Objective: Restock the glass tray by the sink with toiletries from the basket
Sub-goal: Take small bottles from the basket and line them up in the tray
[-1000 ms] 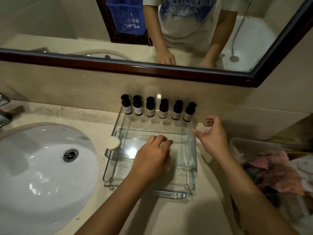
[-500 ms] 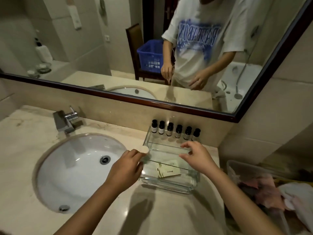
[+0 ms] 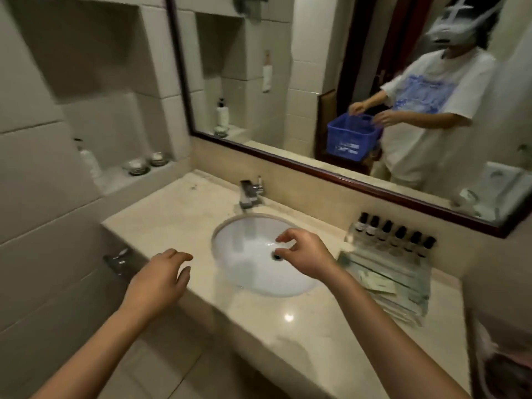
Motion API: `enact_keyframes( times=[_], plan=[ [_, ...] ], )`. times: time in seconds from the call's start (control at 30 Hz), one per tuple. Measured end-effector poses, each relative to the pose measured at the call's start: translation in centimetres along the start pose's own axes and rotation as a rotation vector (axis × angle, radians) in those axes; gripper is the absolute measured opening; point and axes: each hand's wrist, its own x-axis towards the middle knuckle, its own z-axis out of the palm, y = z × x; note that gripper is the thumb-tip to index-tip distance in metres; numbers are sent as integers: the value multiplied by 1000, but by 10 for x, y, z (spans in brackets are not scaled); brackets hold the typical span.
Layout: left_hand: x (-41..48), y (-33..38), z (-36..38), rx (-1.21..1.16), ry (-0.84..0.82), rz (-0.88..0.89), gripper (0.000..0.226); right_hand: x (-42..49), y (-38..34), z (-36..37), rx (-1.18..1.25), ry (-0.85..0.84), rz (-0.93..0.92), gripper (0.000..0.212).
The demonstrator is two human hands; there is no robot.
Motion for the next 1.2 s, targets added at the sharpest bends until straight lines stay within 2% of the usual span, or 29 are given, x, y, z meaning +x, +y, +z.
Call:
enact_keyframes(
  times=[0.1, 0.23, 0.47, 0.87, 1.07, 1.2],
  plan=[
    [-51, -59, -44, 61, 52, -144, 26, 0, -64, 39, 17, -69, -99, 28],
    [-130, -134, -93, 81, 114, -421, 22, 1, -150, 112, 24, -209, -243, 28],
    [-275, -232, -121, 40, 174, -849, 21, -14, -273, 258, -6, -539, -548, 27],
    [-451, -333, -137, 34, 160, -1467, 24, -44, -449, 448, -124, -956, -920, 26],
    [-495, -360, -122, -35, 162, -1685, 26, -76, -495, 528, -237, -1159, -1054, 26],
    [-522, -363, -99, -163, 180, -1813, 28, -113, -503, 579, -318, -1286, -1147, 25]
  ],
)
